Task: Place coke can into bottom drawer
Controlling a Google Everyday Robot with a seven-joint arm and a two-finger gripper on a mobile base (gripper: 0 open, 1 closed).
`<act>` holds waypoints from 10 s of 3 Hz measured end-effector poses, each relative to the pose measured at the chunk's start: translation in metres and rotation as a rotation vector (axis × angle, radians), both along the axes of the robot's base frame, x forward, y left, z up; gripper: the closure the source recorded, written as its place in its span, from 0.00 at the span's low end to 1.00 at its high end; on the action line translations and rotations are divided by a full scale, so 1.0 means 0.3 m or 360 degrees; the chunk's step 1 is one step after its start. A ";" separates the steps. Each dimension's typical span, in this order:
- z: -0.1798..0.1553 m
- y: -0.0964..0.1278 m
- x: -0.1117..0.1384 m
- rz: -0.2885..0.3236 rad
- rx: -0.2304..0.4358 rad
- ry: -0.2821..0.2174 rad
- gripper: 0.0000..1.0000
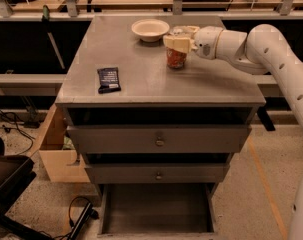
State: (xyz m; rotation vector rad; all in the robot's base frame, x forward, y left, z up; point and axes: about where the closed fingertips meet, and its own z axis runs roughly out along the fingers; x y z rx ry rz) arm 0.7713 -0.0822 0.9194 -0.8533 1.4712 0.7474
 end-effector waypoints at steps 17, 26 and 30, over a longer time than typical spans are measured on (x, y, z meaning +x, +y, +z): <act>-1.438 -0.081 -1.194 0.0549 0.0075 -0.0030 1.00; -2.330 0.285 -0.928 0.0884 0.0083 -0.0004 1.00; -2.367 0.346 -0.930 0.0895 0.0078 0.0015 0.40</act>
Offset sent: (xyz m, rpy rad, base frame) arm -0.1046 0.0296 0.0693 -0.0014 -0.0991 0.0513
